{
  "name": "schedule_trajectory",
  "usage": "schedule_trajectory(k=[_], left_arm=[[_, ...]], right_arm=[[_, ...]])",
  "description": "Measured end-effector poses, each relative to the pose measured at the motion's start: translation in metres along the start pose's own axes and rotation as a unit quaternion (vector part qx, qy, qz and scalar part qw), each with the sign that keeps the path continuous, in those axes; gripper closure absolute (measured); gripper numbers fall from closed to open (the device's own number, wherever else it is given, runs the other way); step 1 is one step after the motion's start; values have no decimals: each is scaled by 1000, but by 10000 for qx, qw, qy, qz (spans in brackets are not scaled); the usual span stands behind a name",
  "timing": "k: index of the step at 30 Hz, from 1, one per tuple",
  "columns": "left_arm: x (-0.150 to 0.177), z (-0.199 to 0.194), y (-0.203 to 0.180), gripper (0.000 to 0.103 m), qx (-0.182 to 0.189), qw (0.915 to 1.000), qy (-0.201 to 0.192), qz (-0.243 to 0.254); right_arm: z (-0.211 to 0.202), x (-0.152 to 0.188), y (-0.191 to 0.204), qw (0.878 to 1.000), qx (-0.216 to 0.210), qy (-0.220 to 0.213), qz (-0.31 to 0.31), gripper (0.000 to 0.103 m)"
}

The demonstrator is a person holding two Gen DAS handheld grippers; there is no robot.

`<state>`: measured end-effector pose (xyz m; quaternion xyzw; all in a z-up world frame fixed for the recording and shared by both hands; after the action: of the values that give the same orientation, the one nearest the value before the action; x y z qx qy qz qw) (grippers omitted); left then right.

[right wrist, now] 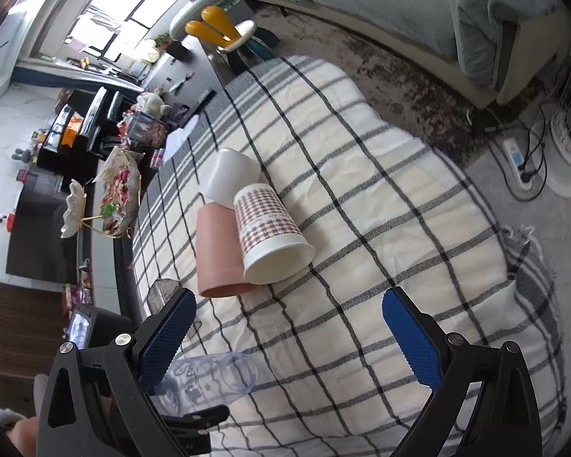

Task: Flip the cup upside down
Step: 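Lift the jar with the left gripper and turn its mouth downward, then lower the jar mouth-down onto the cloth and open the left gripper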

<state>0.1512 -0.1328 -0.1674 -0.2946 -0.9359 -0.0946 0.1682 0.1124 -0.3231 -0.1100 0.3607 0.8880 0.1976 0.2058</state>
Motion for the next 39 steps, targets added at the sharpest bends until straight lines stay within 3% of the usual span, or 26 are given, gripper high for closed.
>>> schedule_trajectory(k=[9, 14, 17, 21, 29, 32, 39], left_arm=[[32, -26, 1, 15, -54, 9935, -1089, -325], [55, -43, 10, 15, -176, 9811, -1837, -579], [71, -50, 12, 15, -229, 9692, -2342, -721], [96, -56, 15, 15, -323, 9459, -3068, -1005], [157, -62, 29, 9, -619, 8696, -4547, -1820], [173, -57, 35, 8, -695, 8531, -4752, -2041], [201, -54, 44, 5, -602, 8284, -5023, -2406]], right_arm=[[-47, 13, 17, 9955, 296, -559, -708, 4], [-72, 29, 35, 9870, 471, -916, -1232, 4], [-84, 41, 44, 9789, 610, -1132, -1588, 4], [-94, 59, 52, 9667, 791, -1367, -2015, 4], [-94, 93, 64, 9486, 805, -1536, -2647, 4], [-94, 106, 67, 9423, 823, -1602, -2823, 4], [-99, 130, 73, 9296, 881, -1795, -3095, 4]])
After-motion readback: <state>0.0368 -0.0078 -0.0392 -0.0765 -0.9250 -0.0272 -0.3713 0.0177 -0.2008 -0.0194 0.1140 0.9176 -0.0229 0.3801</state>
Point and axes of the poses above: each gripper's, at about its wrist camera, not at the fingertips, and z roughly the way its jaws point, y to its left, x to its underside, the point moved 5 cm from there along z, roughly the way its jaws point, and after that the axes turned 1 degree about -y, right-handed, at the moved point
